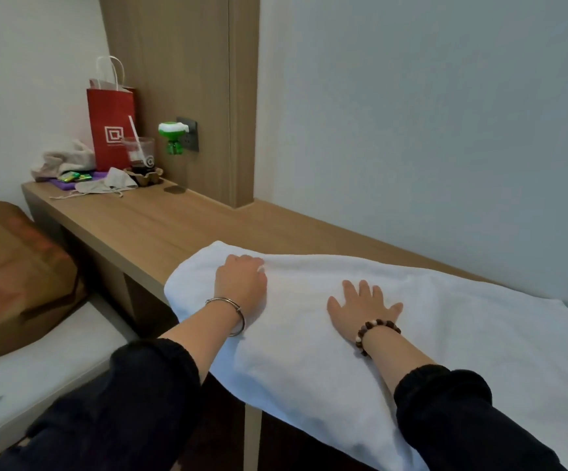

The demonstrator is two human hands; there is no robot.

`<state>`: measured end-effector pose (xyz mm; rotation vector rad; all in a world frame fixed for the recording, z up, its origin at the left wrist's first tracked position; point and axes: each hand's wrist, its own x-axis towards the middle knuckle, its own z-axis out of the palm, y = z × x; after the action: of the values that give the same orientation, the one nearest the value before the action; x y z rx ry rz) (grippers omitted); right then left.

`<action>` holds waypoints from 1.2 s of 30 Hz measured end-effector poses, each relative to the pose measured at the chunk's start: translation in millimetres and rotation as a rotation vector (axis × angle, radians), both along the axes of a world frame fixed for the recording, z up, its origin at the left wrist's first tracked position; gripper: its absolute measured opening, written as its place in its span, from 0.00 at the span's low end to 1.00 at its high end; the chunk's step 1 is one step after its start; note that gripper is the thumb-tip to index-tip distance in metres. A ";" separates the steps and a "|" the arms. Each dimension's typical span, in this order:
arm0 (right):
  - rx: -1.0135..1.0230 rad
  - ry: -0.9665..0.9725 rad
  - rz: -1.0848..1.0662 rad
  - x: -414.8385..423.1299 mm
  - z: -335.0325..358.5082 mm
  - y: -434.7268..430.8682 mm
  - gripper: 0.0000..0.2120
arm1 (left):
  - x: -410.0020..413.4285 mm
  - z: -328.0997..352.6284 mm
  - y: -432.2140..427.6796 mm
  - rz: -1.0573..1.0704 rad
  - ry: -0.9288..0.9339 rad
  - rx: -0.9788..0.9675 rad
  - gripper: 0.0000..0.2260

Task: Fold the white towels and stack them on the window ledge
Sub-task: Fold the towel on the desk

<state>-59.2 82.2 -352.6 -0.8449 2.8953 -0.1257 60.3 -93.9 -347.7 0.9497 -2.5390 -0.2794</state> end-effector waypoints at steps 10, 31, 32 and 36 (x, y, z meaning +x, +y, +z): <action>-0.018 0.026 -0.005 -2.1 -5.1 -0.8 0.29 | -12.6 -4.8 -64.7 0.034 -0.314 0.068 0.27; -0.005 0.055 0.043 3.3 11.2 -4.0 0.30 | 84.9 -19.2 -49.7 0.479 0.488 0.510 0.23; 0.004 0.082 0.074 8.8 12.1 -2.6 0.30 | 90.3 -22.3 -47.3 0.471 0.522 0.621 0.23; 0.041 -0.017 0.207 35.4 17.2 -1.6 0.32 | 112.1 -24.2 -46.2 0.389 0.578 0.909 0.25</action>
<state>-23.8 80.6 -335.5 -1.1222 2.7634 -0.0539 172.5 -140.1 -371.9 1.3726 -1.6072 -1.4151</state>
